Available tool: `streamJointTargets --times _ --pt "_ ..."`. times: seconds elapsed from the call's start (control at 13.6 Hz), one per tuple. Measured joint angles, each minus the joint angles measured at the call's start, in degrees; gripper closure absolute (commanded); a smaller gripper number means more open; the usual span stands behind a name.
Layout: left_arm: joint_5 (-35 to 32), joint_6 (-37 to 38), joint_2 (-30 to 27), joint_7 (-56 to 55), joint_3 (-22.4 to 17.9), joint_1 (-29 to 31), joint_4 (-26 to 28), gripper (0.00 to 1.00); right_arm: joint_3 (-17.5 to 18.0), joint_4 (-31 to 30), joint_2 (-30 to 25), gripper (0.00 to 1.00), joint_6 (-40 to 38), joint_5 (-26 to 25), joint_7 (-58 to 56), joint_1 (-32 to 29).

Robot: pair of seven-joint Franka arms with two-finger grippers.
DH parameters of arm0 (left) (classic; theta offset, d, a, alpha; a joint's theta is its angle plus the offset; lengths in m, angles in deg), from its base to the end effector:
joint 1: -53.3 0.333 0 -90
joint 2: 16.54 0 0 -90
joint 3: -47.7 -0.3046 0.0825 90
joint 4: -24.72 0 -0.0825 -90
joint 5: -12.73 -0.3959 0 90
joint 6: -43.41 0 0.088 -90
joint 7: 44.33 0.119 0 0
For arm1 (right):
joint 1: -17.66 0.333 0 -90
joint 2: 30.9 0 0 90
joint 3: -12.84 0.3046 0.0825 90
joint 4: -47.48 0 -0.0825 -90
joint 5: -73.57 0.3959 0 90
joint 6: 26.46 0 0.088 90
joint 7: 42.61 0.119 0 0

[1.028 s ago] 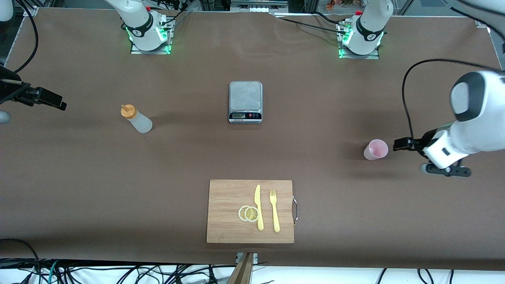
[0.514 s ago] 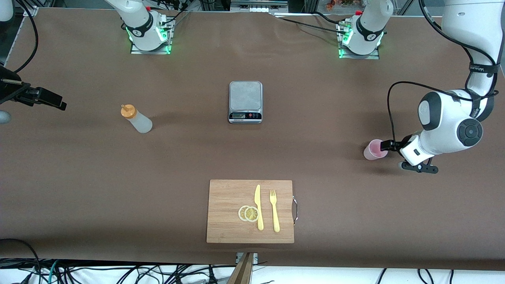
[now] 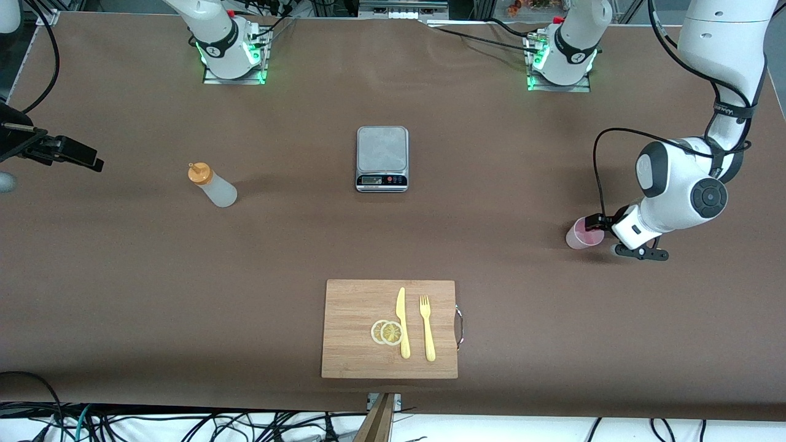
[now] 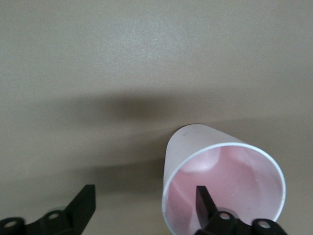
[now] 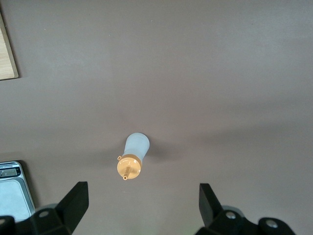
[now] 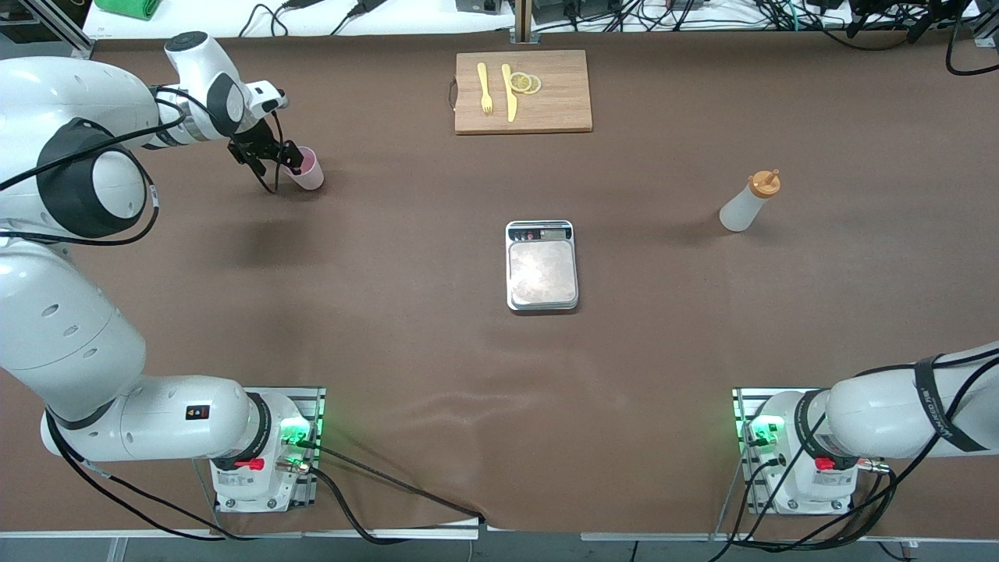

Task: Add sauce to pink cup with both arms
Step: 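Reach the left gripper to the pink cup and grasp it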

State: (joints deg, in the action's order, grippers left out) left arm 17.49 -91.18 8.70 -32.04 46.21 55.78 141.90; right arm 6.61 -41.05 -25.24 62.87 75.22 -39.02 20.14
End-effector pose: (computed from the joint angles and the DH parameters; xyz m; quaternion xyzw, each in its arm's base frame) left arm 0.5811 0.0387 0.1801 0.9966 -0.0422 -0.0642 0.0313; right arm 0.5896 -0.0325 0.5556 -0.9970 0.0644 0.0421 0.0091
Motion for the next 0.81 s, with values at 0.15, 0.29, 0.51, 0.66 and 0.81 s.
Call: streamJointTargets --times 0.15,0.29,0.51,0.66,0.81 --pt "0.1 2.7 -0.3 -2.4 0.0 -0.2 -1.0 0.42 0.0 0.0 0.0 0.00 0.0 0.0 0.0 0.0" --pt "0.1 5.7 -0.6 -3.6 0.1 -0.3 -2.6 0.41 0.0 0.0 0.0 0.00 0.0 0.0 0.0 0.0" --pt "0.1 6.8 -0.9 -4.0 0.1 -0.4 -3.6 0.81 0.0 0.0 0.0 0.00 0.0 0.0 -0.2 0.0" --pt "0.1 6.9 -0.9 -4.1 0.1 -0.4 -3.7 1.00 0.0 0.0 0.0 0.00 0.0 0.0 -0.2 0.0" --pt "0.1 7.0 -0.9 -4.1 0.1 -0.4 -3.7 1.00 0.0 0.0 0.0 0.00 0.0 0.0 -0.2 0.0"
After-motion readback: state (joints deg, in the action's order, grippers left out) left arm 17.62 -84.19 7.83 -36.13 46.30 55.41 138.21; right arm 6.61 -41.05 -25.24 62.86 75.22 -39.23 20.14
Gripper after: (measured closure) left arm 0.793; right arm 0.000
